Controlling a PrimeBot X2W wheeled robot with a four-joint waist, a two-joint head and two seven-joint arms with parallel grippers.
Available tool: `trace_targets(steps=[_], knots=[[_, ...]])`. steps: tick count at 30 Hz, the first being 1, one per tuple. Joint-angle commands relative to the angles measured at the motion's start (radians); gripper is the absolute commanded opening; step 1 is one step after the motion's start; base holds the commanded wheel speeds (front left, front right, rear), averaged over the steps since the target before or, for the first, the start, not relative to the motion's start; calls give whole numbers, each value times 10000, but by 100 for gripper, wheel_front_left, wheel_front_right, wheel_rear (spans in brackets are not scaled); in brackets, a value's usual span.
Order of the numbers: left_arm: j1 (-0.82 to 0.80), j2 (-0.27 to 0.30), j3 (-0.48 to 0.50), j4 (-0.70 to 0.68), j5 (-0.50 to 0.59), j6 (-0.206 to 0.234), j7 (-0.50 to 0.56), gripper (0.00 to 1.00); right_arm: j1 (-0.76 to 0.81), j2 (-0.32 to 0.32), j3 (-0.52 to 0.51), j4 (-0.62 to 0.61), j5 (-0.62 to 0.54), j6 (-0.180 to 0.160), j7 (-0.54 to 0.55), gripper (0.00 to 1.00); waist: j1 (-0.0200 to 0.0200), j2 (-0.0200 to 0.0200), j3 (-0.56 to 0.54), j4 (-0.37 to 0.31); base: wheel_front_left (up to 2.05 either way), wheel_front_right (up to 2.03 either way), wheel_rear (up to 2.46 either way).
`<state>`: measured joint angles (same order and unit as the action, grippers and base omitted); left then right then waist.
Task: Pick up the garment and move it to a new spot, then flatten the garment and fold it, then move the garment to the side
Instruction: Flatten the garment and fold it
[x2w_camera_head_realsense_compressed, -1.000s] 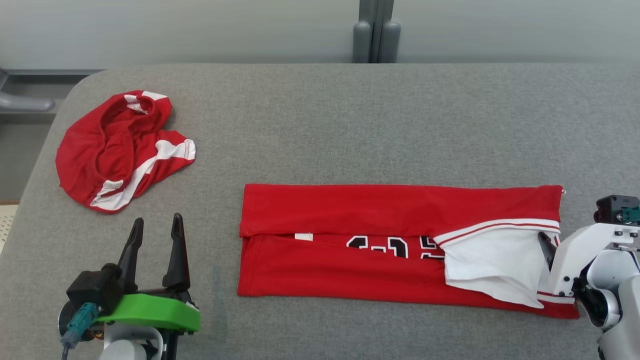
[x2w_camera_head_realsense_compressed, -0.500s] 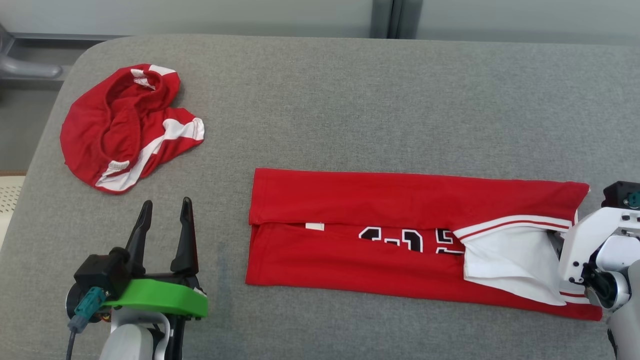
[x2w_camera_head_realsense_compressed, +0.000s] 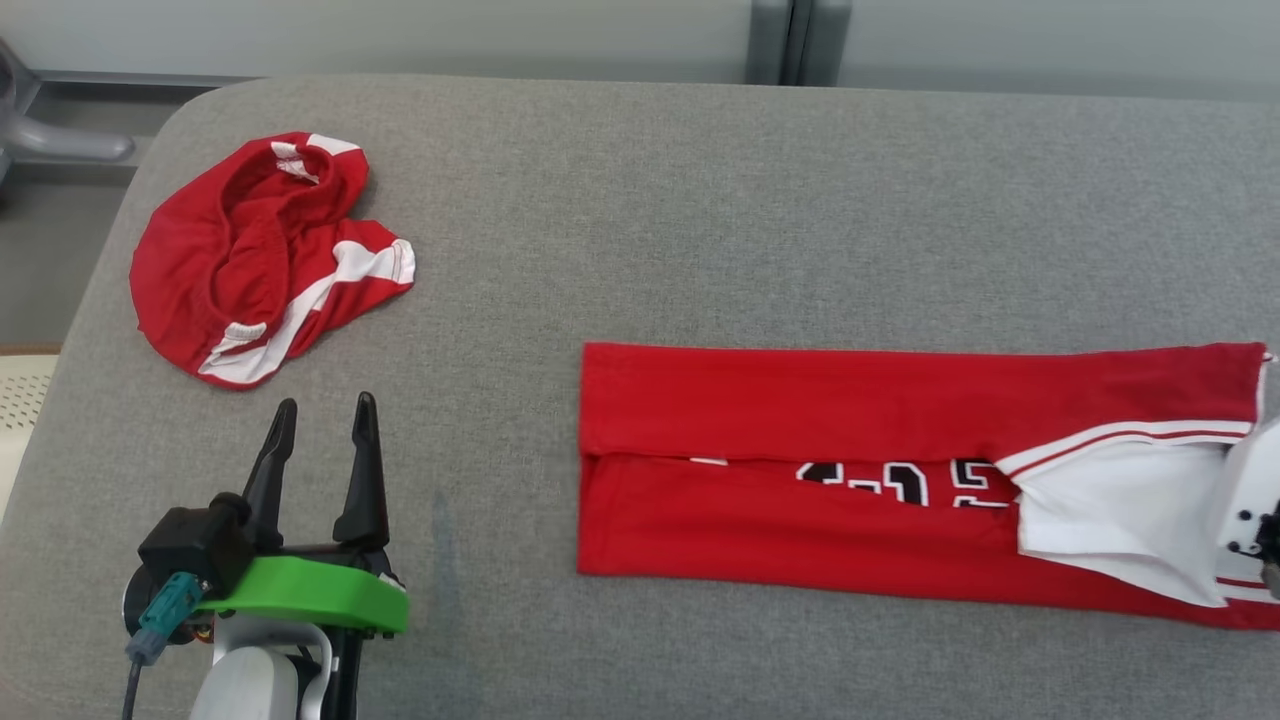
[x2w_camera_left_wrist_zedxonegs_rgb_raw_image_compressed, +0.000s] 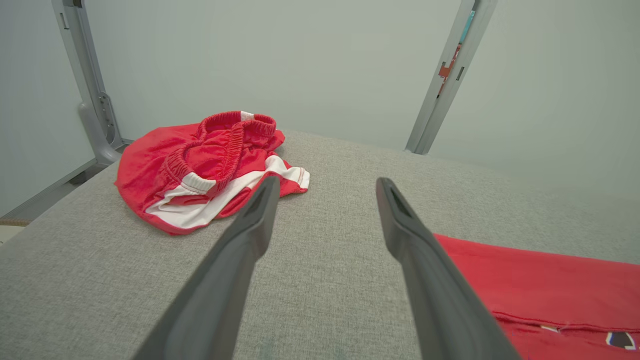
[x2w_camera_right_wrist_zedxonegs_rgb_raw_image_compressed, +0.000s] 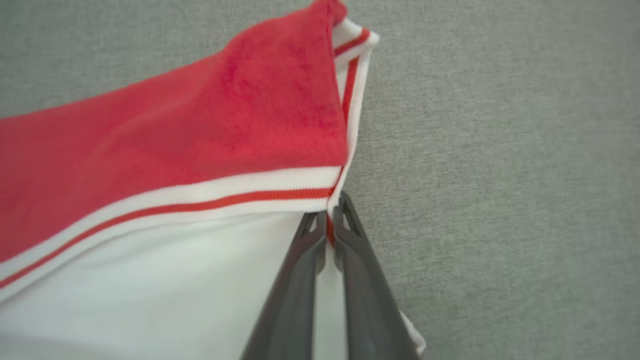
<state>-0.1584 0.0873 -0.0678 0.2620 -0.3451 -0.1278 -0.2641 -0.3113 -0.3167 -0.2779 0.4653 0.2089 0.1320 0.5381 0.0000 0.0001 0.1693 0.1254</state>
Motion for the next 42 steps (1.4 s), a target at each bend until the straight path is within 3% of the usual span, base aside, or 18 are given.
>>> trace_targets(steps=[1, 7, 11, 18, 23, 30, 42], knots=[[20, 55, 37, -5, 94, -37, 2, 100, 124, -140, -243, -171, -128, -25, -1, 0, 0, -1, -98, -57, 0, 0, 0], [168, 50, 96, 6, 143, -38, 1, 100, 393, -404, -1344, -868, -440, -23, 488, 0, 0, -1, -279, -203, 0, 0, 0], [286, 44, 123, 126, 160, -38, 2, 100, 609, -70, -1344, -1562, -401, -20, 930, 0, 0, -1, -439, -300, 0, 0, 0], [266, 83, 68, 507, 172, -38, 1, 100, 940, 922, 694, -3156, 148, -17, 1702, 0, 0, -1, -659, -379, 0, 0, 0], [-124, 202, -85, 888, 310, -38, 1, 100, 576, 1301, 2352, -3654, 349, -17, 1693, 0, 0, -1, -825, -278, 0, 0, 0], [-725, 166, -627, 1235, 316, -37, 1, 100, -255, 1925, 4177, -2728, 810, -17, 1488, 0, 0, -1, -955, 45, 0, 0, 0], [-1301, 94, -1488, 1539, -16, -37, 1, 100, -1871, 2590, 5774, -58, 1475, -16, 487, 0, 0, -1, -774, 596, 0, 0, 0]])
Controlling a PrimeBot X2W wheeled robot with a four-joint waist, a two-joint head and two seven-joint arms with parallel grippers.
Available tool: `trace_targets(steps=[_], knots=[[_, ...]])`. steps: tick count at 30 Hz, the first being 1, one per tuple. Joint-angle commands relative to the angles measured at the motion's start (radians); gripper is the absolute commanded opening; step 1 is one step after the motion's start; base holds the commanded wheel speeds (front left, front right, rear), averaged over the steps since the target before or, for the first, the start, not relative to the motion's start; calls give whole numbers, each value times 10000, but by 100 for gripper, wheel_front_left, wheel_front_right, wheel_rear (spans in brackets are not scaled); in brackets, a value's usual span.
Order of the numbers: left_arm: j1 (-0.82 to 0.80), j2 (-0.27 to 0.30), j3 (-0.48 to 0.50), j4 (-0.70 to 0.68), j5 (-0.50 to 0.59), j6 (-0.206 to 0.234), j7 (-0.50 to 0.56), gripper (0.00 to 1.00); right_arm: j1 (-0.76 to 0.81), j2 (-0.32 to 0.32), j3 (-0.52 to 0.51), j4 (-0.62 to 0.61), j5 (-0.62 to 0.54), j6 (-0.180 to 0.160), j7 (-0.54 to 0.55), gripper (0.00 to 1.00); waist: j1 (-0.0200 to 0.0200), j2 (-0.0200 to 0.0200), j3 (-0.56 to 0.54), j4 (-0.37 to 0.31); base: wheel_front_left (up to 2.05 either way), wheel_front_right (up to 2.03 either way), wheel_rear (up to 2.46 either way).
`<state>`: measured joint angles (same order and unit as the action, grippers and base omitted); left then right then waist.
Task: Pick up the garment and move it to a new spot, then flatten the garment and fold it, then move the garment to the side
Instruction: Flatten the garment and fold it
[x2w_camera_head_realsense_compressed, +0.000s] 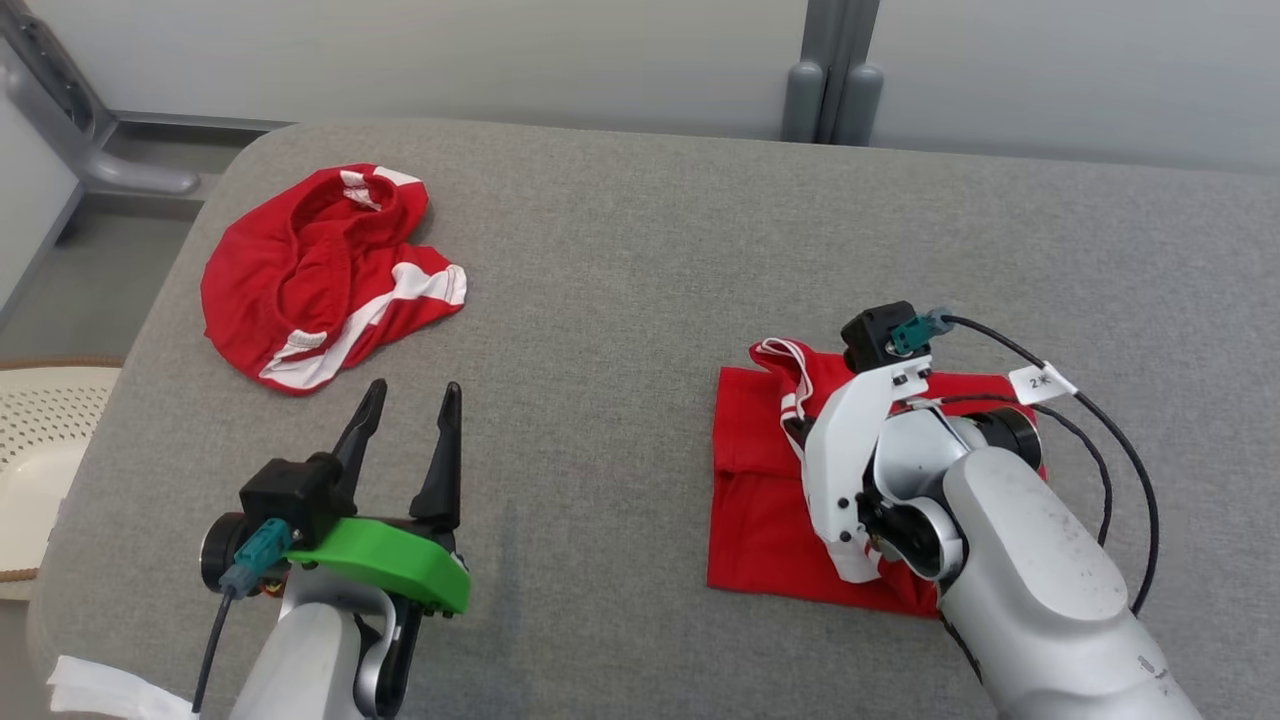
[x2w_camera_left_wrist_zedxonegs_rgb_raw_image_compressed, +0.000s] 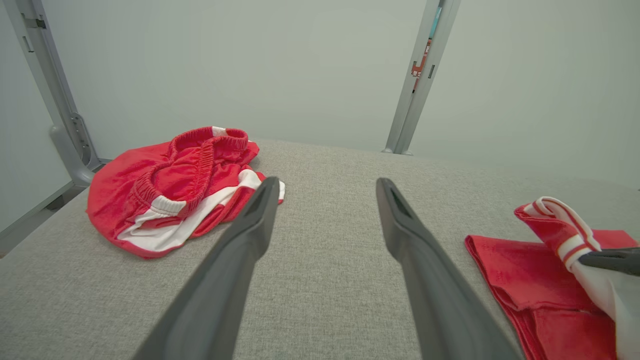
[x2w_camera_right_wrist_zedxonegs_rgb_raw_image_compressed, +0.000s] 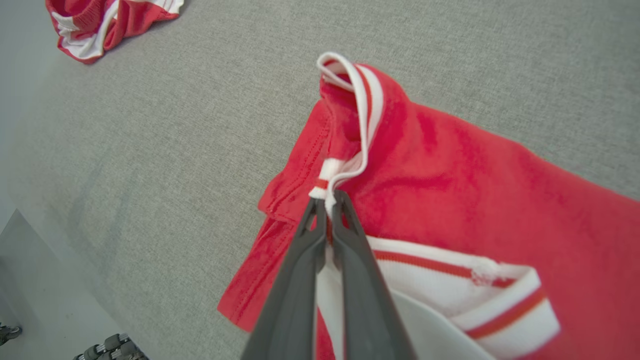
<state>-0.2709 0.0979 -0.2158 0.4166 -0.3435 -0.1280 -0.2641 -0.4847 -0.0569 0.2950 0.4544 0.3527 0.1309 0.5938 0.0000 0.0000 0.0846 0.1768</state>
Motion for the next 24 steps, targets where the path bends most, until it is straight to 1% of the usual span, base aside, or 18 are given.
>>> trace_targets(steps=[1, 5, 11, 12, 13, 14, 16, 18, 21, 24], knots=[[-191, -8, -34, 13, -45, -35, 1, 100, -259, 5, 118, 296, 55, -4, -140, 0, 0, 0, 112, 118, 0, 0, 0], [-295, -20, -93, 58, -110, -35, 1, 100, -713, 54, 364, 1049, 270, -4, -424, 0, 0, 0, 237, 236, 0, 0, 0], [-396, -54, -167, 123, -153, -36, 1, 100, -1119, 51, 972, 1835, 953, -4, -816, 0, 0, 0, 334, 372, 0, 0, 0], [-410, -55, -165, 130, -158, -36, 1, 100, -1170, 52, 1022, 1947, 1024, -4, -861, 2, 0, 0, 344, 380, 0, 0, 0], [-429, -57, -164, 140, -170, -36, 1, 100, -1221, 54, 1055, 2066, 1132, -4, -912, 93, 0, 0, 356, 387, 0, 0, 0], [-438, -60, -163, 146, -177, -36, 1, 100, -1254, 55, 1113, 2106, 1210, -4, -1010, 100, 0, 0, 363, 390, 0, 0, 0], [-442, -64, -132, 158, -190, -36, 1, 100, -1338, 62, 1239, 2130, 1469, -2, -1172, 100, 0, 0, 366, 377, 0, 0, 0], [-426, -65, -105, 172, -194, -36, 1, 100, -1355, 61, 1368, 1904, 2113, -2, -1315, 100, 0, 0, 347, 351, 0, 0, 0], [-396, -70, -66, 156, -190, -36, 1, 100, -1400, 54, 1541, 1232, 2910, -2, -1641, 100, 0, 0, 299, 294, 0, 0, 0], [-312, -37, 17, 122, -160, -36, 1, 100, -1340, -38, 1441, 460, 3208, -2, -1862, 100, 0, 0, 230, 185, 0, 0, 0]])
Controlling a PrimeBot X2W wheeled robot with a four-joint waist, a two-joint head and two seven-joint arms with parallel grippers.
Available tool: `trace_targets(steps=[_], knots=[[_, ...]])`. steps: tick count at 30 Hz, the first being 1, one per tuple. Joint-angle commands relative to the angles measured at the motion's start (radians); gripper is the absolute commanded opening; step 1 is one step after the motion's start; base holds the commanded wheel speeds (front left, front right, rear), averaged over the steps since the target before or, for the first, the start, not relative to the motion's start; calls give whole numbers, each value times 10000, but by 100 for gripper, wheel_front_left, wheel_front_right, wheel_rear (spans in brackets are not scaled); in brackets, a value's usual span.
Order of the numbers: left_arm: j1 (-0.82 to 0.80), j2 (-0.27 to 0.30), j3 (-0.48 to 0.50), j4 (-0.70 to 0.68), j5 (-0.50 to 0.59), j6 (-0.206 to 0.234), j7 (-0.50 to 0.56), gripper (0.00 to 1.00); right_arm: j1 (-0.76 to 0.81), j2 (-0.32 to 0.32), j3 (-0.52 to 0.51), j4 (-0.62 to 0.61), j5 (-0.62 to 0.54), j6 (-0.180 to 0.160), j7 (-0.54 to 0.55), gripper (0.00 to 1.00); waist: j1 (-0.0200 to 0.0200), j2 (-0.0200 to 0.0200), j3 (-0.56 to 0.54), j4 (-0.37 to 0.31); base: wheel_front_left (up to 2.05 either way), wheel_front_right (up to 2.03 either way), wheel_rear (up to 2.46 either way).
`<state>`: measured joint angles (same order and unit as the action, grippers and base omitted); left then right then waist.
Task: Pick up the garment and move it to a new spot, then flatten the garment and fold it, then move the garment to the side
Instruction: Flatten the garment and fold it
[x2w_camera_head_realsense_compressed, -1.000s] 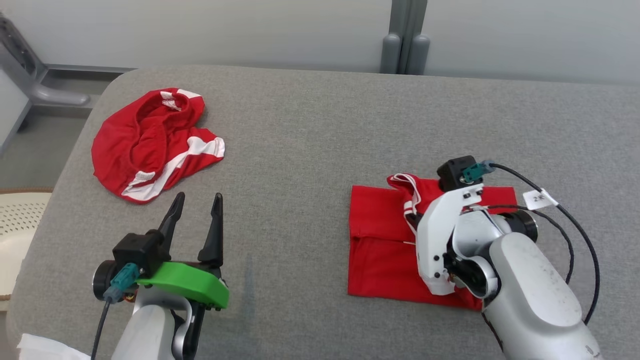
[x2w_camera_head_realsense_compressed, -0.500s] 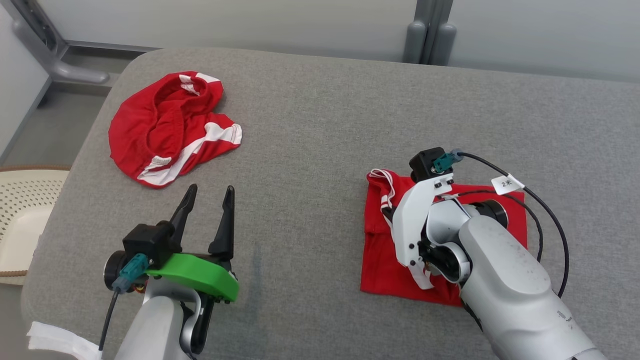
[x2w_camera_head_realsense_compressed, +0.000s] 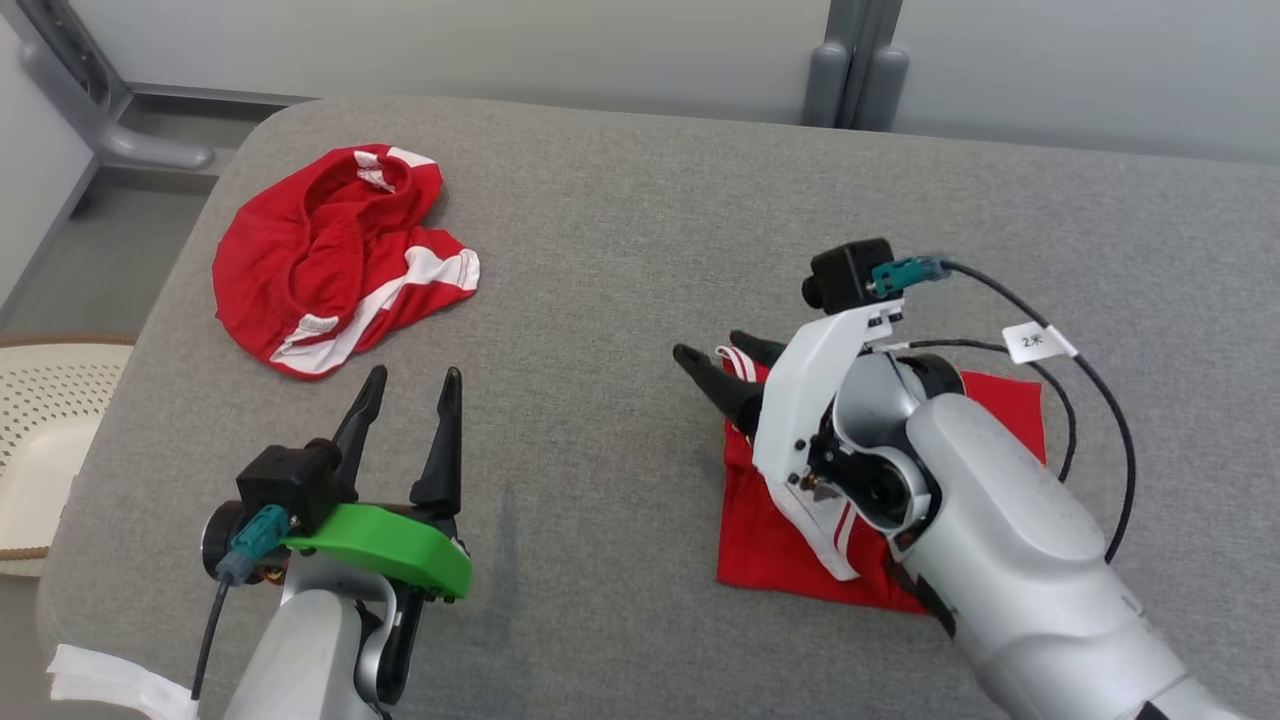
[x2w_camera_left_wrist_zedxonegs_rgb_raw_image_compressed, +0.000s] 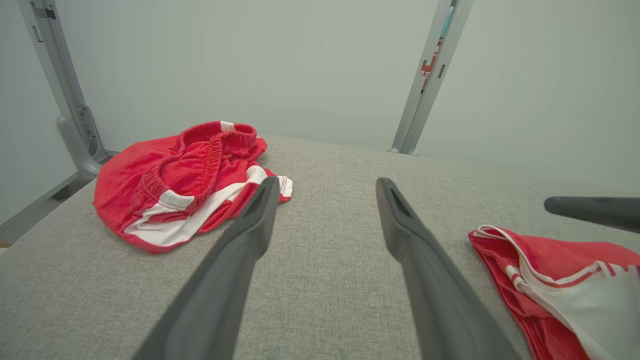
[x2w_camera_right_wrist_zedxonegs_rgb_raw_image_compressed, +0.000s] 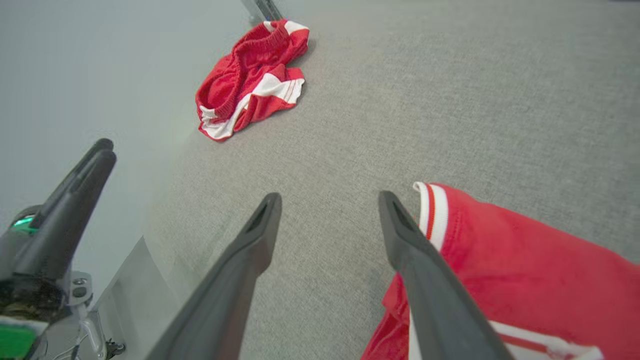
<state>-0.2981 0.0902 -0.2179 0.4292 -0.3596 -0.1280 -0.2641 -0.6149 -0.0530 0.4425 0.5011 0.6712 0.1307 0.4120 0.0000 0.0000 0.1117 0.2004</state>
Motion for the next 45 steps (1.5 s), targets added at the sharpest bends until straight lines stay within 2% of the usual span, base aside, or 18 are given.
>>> trace_targets(steps=[1, 6, 11, 14, 15, 17, 20, 27, 32, 36, 37, 38, 39, 43, 45], knots=[[12, 62, 78, -14, 22, -36, 1, 100, 34, -280, -132, -330, 23, -1, -143, 100, 0, 0, -74, -98, 0, 0, 0], [155, 84, 148, -60, 86, -36, 1, 100, 631, -1279, -1007, -1183, -1032, -2, -736, 100, 0, 0, -224, -296, 0, 0, 0], [197, 77, 189, -129, 122, -36, 1, 100, 1619, -1735, -2172, -1159, -1681, -1, -477, 100, 0, 0, -249, -513, 0, 0, 0], [153, 59, 187, -145, 144, -36, 1, 100, 2083, -1934, -2258, -986, -2458, 1, -503, 100, 0, 0, -214, -591, 0, 0, 0], [131, 67, 185, -139, 145, -34, 1, 100, 2153, -2028, -2079, -970, -2651, 1, -520, 71, 0, 0, -203, -603, 0, 0, 0], [78, 80, 179, -169, 149, -30, 1, 100, 2224, -2291, -1839, -898, -3123, -1, -863, 0, 0, 0, -172, -636, 0, 0, 0], [59, 127, 195, -233, 167, -30, 1, 100, 2436, -2329, -1248, -662, -3343, -1, -1095, 0, 0, 0, -149, -647, 0, 0, 0], [151, 143, 331, -270, 215, -30, 1, 100, 2593, -1929, 340, -727, -2912, -1, -1121, 0, 0, 0, -161, -579, 0, 0, 0], [209, 139, 353, -251, 211, -30, 1, 100, 2752, -1813, 2307, -1459, -2041, -1, -657, 0, 0, 0, -224, -546, 0, 0, 0], [295, 148, 409, -242, 214, -30, 1, 100, 2801, -1995, 3418, -2295, -1064, -1, -327, 0, 0, 0, -272, -582, 0, 0, 0], [304, 148, 423, -235, 218, -30, 1, 100, 2786, -2063, 3522, -2489, -877, -2, -375, 11, 0, 0, -289, -593, 0, 0, 0], [319, 148, 440, -230, 225, -30, 1, 100, 2784, -2138, 3519, -2708, -719, -2, -535, 52, 0, 0, -321, -609, 0, 0, 0], [343, 148, 454, -226, 229, -30, 1, 100, 2795, -2189, 3461, -2867, -645, -2, -688, 100, 0, 0, -356, -621, 0, 0, 0], [539, 154, 548, -202, 239, -30, 1, 100, 3093, -2320, 2233, -3384, -854, -1, -1965, 100, 0, 0, -555, -701, 0, 0, 0], [655, 147, 645, -209, 253, -30, 1, 100, 3414, -2263, 1105, -3465, -1277, -1, -2730, 100, 0, 0, -679, -763, 0, 0, 0]])
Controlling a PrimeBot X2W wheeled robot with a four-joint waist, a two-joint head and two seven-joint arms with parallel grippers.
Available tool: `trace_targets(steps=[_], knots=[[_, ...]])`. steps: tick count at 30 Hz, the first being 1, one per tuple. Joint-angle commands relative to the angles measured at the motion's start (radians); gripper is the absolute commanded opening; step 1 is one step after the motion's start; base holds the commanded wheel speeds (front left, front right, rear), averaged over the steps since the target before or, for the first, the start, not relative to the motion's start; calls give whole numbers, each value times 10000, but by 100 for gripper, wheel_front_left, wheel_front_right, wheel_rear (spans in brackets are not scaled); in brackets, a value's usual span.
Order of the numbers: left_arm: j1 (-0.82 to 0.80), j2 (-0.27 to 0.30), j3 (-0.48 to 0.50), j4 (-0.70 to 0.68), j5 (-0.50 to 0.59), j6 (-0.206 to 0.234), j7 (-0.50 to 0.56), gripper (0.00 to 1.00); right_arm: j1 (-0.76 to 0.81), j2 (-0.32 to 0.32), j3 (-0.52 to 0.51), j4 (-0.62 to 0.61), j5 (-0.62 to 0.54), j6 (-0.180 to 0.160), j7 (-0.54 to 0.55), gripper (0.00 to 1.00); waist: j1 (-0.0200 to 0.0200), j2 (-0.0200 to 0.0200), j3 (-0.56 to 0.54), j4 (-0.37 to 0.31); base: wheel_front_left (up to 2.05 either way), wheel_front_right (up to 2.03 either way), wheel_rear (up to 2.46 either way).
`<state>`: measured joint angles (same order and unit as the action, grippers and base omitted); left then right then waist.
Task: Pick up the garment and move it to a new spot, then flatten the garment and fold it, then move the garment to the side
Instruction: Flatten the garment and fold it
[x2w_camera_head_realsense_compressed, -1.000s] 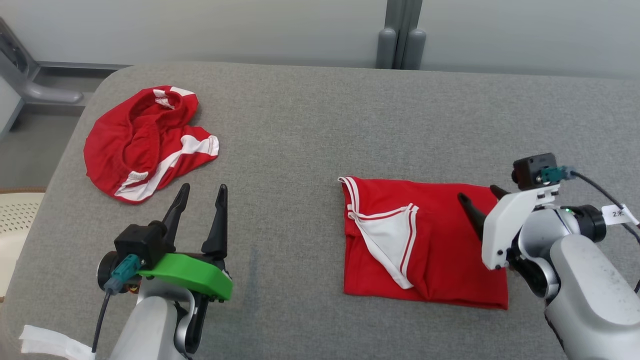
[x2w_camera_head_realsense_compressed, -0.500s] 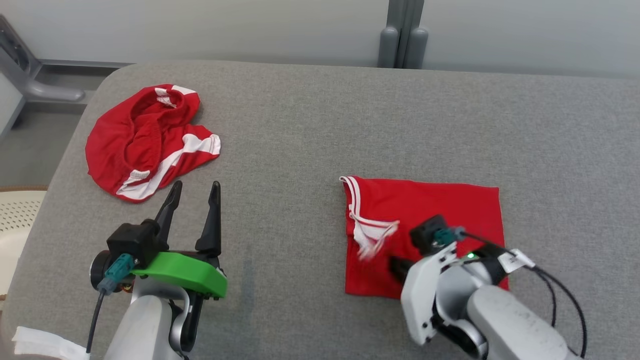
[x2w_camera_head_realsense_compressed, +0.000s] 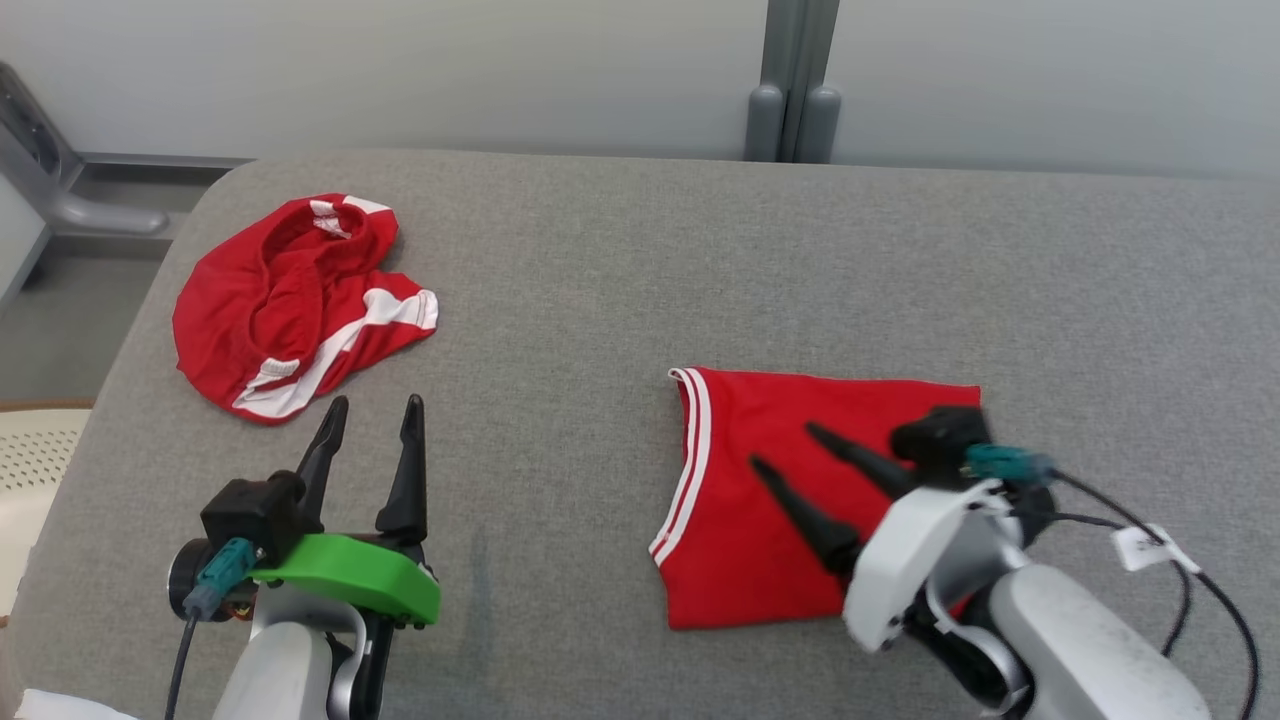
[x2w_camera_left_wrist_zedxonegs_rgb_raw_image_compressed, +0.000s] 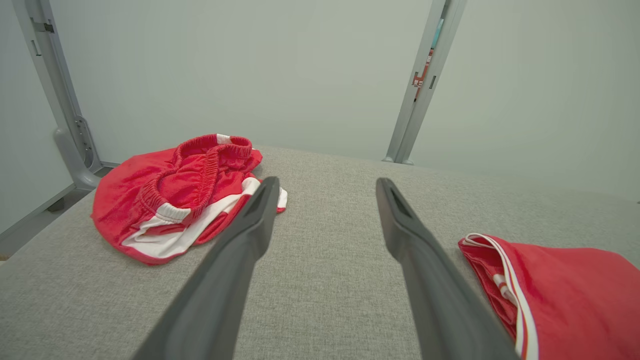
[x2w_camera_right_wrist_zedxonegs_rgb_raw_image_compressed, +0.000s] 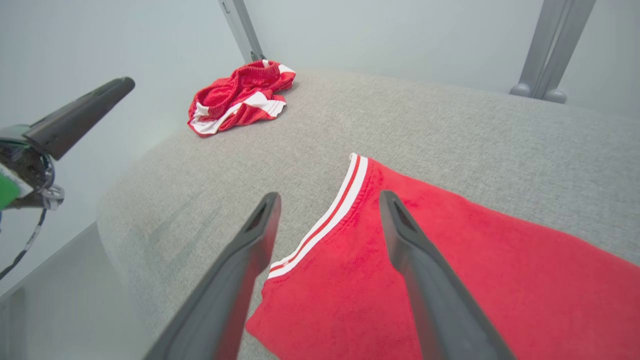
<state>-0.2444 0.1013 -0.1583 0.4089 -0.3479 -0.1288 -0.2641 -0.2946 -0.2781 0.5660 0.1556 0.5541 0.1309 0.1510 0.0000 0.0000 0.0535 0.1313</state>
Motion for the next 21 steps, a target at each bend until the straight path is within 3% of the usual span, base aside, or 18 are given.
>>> trace_targets(steps=[1, 5, 10, 16, 21], knots=[[171, 32, 98, -18, 142, -22, 1, 100, 371, 107, -903, 33, -398, -4, -468, 100, 0, 0, -144, -110, 0, 0, 0], [347, -4, 214, -28, 170, -22, 1, 100, 967, 740, -3189, -90, -1586, -1, -1386, 100, 0, 0, -330, -205, 0, 0, 0], [445, -58, 277, -11, 218, -22, 1, 100, 1343, 1192, -4939, -205, -2759, -3, -1728, 100, 0, 0, -486, -306, 0, 0, 0], [515, -69, 356, 49, 249, -22, 1, 100, 1489, 1449, -6074, 256, -3298, -1, -1733, 100, 0, 0, -596, -406, 0, 0, 0], [564, -87, 476, 98, 209, -23, 1, 100, 1441, 1553, -6276, 641, -3510, -3, -1805, 100, 0, 0, -632, -509, 0, 0, 0]])
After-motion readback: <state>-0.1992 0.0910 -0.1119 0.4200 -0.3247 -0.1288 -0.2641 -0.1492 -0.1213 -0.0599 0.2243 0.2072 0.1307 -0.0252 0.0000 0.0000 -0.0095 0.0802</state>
